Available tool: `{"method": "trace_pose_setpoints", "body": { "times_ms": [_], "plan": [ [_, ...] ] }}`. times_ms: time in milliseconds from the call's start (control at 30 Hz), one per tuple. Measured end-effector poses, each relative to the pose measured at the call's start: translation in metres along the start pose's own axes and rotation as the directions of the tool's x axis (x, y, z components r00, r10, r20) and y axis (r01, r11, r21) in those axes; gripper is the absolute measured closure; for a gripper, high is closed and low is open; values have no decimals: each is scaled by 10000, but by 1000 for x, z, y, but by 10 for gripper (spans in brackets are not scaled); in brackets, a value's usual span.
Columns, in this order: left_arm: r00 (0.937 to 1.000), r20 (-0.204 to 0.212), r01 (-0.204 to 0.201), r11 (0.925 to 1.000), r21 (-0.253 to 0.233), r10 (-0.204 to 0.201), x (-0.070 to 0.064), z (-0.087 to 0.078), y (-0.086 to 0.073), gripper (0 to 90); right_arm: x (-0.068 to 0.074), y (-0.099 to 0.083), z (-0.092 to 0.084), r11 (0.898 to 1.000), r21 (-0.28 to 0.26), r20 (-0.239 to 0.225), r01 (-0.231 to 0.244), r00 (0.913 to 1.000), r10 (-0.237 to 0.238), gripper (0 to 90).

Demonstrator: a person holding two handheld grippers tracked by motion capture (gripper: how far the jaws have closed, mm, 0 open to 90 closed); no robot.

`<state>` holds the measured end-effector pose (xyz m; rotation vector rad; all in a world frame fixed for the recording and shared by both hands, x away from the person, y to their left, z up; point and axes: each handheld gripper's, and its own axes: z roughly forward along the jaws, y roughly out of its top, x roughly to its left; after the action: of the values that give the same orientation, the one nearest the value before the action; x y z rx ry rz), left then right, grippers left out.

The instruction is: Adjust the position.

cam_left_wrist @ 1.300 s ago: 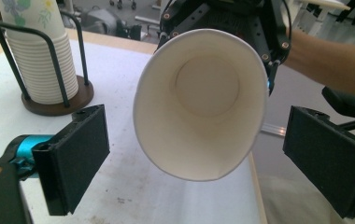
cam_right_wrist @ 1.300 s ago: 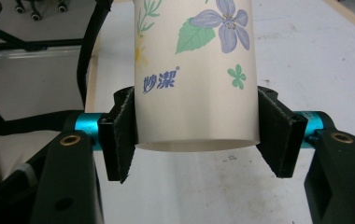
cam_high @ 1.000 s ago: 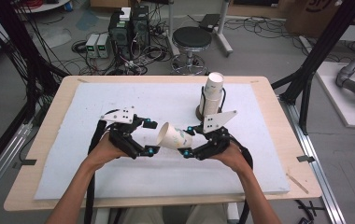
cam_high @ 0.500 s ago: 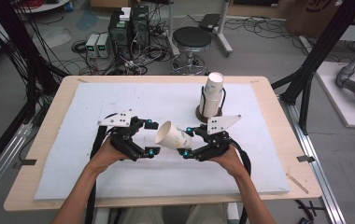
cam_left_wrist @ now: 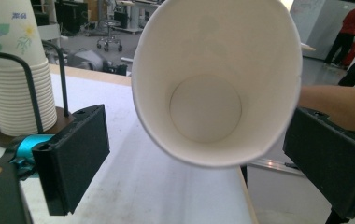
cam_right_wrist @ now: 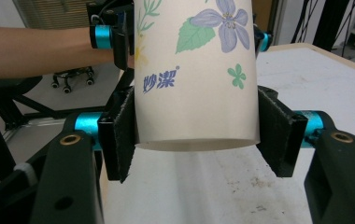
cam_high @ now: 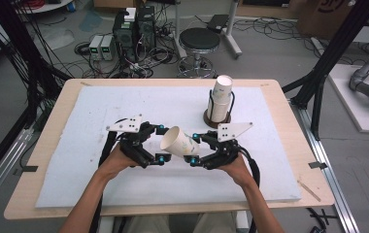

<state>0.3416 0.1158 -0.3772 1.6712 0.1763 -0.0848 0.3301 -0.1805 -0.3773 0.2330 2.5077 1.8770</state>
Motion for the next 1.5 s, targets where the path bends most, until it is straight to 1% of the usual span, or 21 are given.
{"method": "trace_pose_setpoints", "body": {
  "times_ms": [33, 67, 100, 233, 400, 433, 500, 600, 700, 767, 900, 1033, 1100, 1133, 1200, 1400, 1500],
  "plan": [
    [10000, 29, -7, 10000, -19, 7, 0, 1, 0, 71, 0, 0, 1, 10000, 5, 4, 52, 10000, -52, 376],
    [9999, 125, -28, 10000, -35, 29, 0, 3, 1, 71, 0, 0, 1, 10000, 42, -54, -39, 10000, 39, 376],
    [9997, 236, -28, 9999, -105, 30, 0, 5, 1, 71, 1, -1, 2, 10000, 18, -40, -31, 10000, 31, 376],
    [9994, 357, 3, 10000, -7, -3, 0, 10, 1, 71, 1, -1, 3, 10000, 3, -74, 46, 10000, -46, 376],
    [9992, 399, -4, 10000, 67, 2, 1, 14, 1, 71, 1, 0, 4, 10000, 4, -134, 96, 9999, -96, 376],
    [9993, 375, 26, 10000, 43, -27, 1, 14, 2, 71, 1, -1, 5, 10000, 12, -169, 38, 9998, -38, 376],
    [9992, 399, 28, 10000, 2, -28, 2, 15, 2, 71, 1, -1, 5, 9999, 11, -161, 117, 9998, -116, 376],
    [9989, 453, 72, 9999, 84, -76, 2, 17, 3, 71, 1, -1, 6, 9999, -38, -211, 142, 9997, -143, 376],
    [9987, 504, -1, 10000, 88, -3, 2, 18, 4, 72, 1, -1, 7, 9999, 6, -236, 135, 9996, -135, 376],
    [9987, 519, -18, 10000, 63, 15, 2, 18, 4, 88, 1, -1, 8, 9999, 33, -221, 163, 9996, -163, 376],
    [9983, 574, -52, 9998, 199, 41, 3, 18, 4, 119, 1, -1, 8, 9999, 0, -270, 173, 9995, -173, 376],
    [9982, 584, -135, 9997, 212, 122, 2, 17, 5, 151, 1, -2, 9, 9998, 17, -271, 211, 9994, -210, 376],
    [9979, 621, -175, 9994, 285, 157, 2, 17, 5, 171, 1, -3, 10, 9998, 83, -294, 174, 9994, -172, 376],
    [9976, 663, -231, 9992, 331, 208, 2, 17, 5, 189, 1, -3, 10, 9998, 96, -286, 187, 9994, -184, 376],
    [9969, 702, -378, 9989, 273, 358, 1, 16, 6, 225, 1, -3, 10, 9998, 75, -289, 191, 9994, -189, 376],
    [9951, 802, -602, 9979, 254, 580, 0, 16, 6, 315, 1, -4, 10, 9998, 124, -299, 143, 9995, -140, 376],
    [9948, 796, -655, 9975, 253, 633, -1, 16, 6, 331, 1, -4, 10, 9998, 61, -288, 175, 9994, -173, 376]
  ]
}}
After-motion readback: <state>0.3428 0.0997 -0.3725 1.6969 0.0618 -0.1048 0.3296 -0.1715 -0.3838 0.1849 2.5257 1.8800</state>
